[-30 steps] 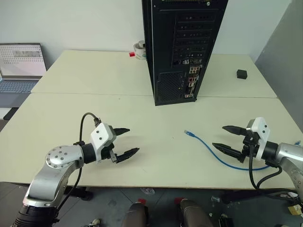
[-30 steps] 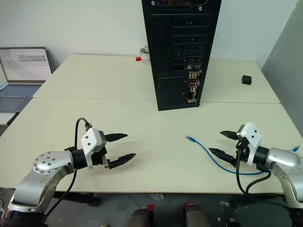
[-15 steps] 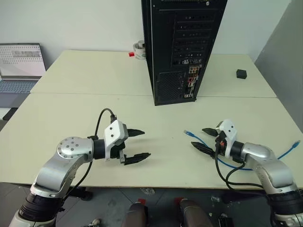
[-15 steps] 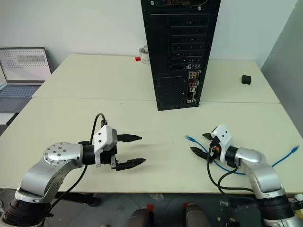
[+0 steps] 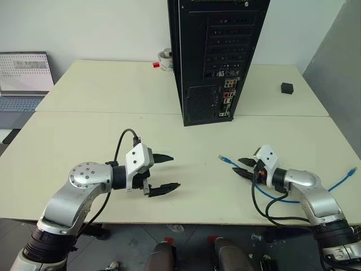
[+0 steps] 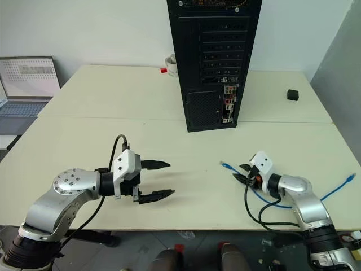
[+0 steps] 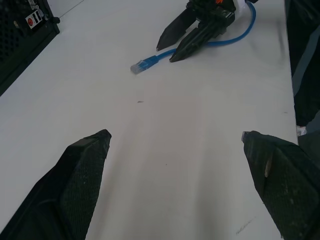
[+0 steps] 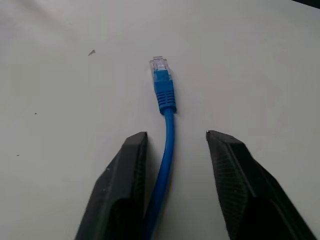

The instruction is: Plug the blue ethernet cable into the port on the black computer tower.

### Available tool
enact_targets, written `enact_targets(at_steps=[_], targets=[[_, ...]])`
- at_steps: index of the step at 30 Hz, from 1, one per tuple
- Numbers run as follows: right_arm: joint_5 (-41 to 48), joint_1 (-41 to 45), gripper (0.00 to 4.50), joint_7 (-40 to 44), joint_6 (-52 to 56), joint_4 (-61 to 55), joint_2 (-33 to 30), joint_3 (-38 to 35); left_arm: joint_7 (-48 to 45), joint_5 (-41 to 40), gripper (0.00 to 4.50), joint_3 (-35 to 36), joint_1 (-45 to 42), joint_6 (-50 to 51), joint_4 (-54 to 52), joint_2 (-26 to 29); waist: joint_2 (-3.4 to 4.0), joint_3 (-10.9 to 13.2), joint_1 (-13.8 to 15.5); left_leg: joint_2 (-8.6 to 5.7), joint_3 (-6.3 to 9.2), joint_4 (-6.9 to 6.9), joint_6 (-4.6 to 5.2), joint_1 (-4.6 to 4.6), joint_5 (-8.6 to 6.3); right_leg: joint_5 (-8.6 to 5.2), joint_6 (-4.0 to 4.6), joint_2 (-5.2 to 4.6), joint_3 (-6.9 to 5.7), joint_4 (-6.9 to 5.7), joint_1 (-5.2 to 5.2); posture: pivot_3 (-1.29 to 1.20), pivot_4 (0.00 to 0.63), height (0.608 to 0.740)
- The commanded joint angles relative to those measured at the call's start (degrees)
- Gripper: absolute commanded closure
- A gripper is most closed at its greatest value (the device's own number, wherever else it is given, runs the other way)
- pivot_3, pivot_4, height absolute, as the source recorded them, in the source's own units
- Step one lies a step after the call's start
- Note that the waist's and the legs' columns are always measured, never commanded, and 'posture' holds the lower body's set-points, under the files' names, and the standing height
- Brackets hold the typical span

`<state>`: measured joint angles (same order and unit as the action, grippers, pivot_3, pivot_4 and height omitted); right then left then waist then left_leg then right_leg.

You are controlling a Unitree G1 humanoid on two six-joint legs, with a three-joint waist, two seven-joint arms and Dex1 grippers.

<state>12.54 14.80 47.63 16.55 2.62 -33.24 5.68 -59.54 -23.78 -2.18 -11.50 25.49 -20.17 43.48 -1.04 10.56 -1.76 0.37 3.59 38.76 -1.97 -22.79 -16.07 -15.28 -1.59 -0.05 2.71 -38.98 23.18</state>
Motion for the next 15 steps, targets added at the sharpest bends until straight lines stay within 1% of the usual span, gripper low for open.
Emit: enact_targets(at_steps=[1,4,5,15], targets=[[-0.6,0.7,3.67,0.9,-0.6,-1.4,-0.2,0.2,-0.1,0.6,0.00,-0.4,-0.3,-2.0,0.5,-0.5,0.00,0.0,0.0,0.00,0.00,0.00,0.00,0.00,0.00,0.00,0.00,0.00,0.00,0.00,0.00,0.00,0.150,0.740],[-1.1,0.9,4.40,1.0,-1.2,-2.5,-0.3,0.4,0.0,1.1,0.00,-1.2,-1.2,-2.3,2.0,-1.1,0.00,0.0,0.0,-0.01,0.00,0.00,0.00,0.00,0.00,0.00,0.00,0.00,0.00,0.00,0.00,0.00,0.150,0.740],[-0.9,1.0,4.49,1.2,-0.9,-3.5,-0.1,0.5,0.0,1.1,0.00,-1.6,-1.8,-2.4,2.9,-1.6,0.00,0.0,0.0,-0.01,0.00,0.00,0.00,-0.01,0.00,0.00,0.00,0.00,0.00,0.00,0.00,0.00,0.150,0.740],[0.3,4.3,4.49,6.8,4.8,-16.2,-2.2,5.9,-3.4,6.0,0.00,-8.5,-11.8,-6.9,14.0,-5.9,0.00,0.0,0.0,-0.01,0.02,0.02,0.00,-0.03,0.00,0.00,0.00,0.02,-0.02,-0.01,0.01,0.00,0.150,0.740]])
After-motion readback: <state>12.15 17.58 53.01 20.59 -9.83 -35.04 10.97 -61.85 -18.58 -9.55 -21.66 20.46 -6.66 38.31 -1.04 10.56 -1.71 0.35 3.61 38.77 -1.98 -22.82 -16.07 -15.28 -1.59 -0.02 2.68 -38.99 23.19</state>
